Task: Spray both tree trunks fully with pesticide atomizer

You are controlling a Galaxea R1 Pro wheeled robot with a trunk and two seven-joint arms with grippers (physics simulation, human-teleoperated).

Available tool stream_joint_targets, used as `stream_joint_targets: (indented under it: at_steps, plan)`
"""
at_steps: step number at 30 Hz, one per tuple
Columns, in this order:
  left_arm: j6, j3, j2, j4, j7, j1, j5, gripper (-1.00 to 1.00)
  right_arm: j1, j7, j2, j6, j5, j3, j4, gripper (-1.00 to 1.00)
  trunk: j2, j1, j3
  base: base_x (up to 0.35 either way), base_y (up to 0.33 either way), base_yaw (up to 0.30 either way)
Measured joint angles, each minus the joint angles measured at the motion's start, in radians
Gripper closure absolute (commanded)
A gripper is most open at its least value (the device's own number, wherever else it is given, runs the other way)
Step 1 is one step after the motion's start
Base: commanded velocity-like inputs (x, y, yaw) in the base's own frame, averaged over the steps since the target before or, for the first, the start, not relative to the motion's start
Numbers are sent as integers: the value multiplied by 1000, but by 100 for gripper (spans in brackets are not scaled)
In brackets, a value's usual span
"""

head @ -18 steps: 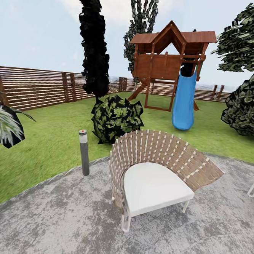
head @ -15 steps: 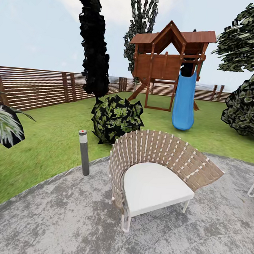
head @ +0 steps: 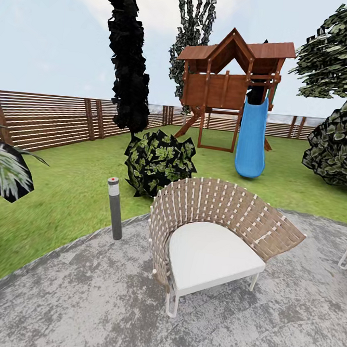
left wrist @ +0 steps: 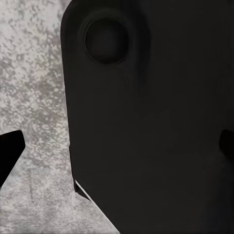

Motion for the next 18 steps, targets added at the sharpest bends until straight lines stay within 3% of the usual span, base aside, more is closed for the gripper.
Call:
stream_joint_targets:
  at_steps: [9,18]
  plan:
    - [-44,11,22,-48,11,-1,-2,-100,0,0,-5,-39,0,-1,-3,-100,0,0,0,0,0,0]
    - [-93,59,73,-101,12,-34,2,-100,-1,-1,-55,-89,-1,-8,-46,-100,0,0,0,0,0,0]
